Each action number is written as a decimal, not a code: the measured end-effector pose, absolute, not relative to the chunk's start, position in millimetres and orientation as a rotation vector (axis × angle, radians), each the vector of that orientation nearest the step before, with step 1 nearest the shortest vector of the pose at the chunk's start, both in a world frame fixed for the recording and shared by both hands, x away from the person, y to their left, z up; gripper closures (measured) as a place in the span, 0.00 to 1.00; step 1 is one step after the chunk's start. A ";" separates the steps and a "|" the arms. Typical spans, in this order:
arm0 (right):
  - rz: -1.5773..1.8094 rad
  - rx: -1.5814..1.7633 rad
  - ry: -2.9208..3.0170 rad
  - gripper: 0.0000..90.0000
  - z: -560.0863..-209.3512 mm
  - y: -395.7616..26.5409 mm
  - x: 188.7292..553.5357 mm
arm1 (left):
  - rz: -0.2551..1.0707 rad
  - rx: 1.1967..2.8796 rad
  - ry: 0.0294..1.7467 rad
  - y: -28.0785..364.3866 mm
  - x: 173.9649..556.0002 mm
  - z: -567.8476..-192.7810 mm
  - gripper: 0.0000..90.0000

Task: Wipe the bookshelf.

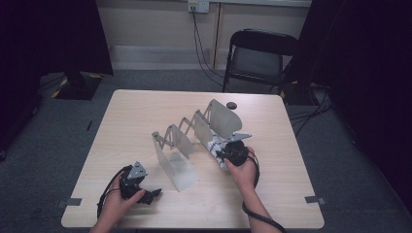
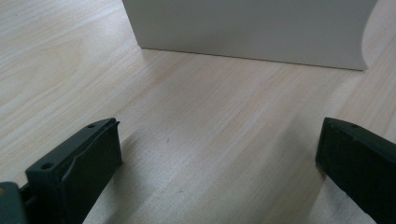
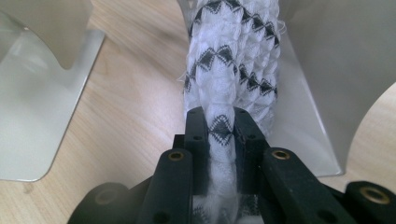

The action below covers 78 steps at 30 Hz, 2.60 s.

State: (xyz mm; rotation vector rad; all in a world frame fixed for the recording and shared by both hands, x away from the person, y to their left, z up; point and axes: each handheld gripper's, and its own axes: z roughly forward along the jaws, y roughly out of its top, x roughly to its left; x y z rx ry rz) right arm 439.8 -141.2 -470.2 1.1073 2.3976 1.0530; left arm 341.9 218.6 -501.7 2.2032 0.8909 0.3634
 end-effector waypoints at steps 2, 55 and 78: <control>1.054 1.121 2.399 0.87 -475.3 -141.5 439.2 | 0.364 2.204 0.890 218.6 341.9 -501.7 0.00; 1.098 1.085 2.412 0.87 -472.6 -118.1 424.8 | 0.365 2.200 0.900 217.8 341.6 -501.8 0.00; 1.238 1.072 2.232 0.88 -396.0 -140.4 420.2 | 0.368 2.205 0.896 217.1 342.3 -501.5 0.00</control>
